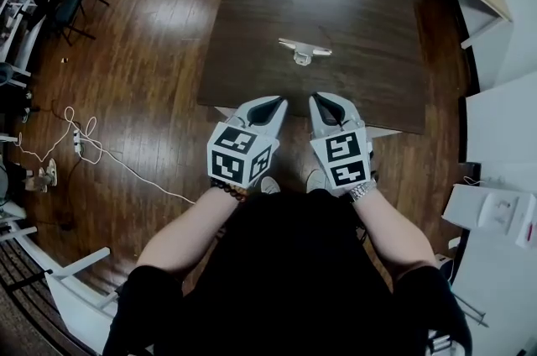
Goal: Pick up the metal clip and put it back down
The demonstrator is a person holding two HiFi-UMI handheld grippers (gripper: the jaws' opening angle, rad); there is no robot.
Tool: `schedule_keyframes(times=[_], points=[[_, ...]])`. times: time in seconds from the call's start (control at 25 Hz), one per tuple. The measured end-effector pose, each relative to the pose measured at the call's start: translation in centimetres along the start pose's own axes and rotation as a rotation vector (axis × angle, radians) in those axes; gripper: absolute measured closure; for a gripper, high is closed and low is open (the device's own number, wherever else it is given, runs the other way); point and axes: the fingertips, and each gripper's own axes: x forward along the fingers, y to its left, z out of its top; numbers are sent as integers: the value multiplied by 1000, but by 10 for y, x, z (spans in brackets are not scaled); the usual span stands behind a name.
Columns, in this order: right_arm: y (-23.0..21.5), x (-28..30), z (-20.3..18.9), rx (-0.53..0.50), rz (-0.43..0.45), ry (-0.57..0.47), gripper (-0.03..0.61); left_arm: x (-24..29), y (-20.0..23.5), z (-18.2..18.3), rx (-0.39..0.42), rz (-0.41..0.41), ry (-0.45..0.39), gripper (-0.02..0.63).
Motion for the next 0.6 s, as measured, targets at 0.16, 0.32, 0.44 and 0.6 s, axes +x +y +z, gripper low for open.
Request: schedule_keyframes(times=[0.16, 0.32, 0.44, 0.6], points=[[-6, -12, 1, 75, 49, -29, 586, 4, -15, 5, -7, 15, -11, 599], [-16, -21, 4, 82, 79, -63, 586, 13, -27, 9, -11, 41, -18, 598], [-21, -28, 3, 81, 100, -77, 586, 17, -36, 7, -14, 55, -18, 599], [-28, -32, 0, 76, 119, -88, 586, 21, -45, 8, -13, 74, -23, 600]])
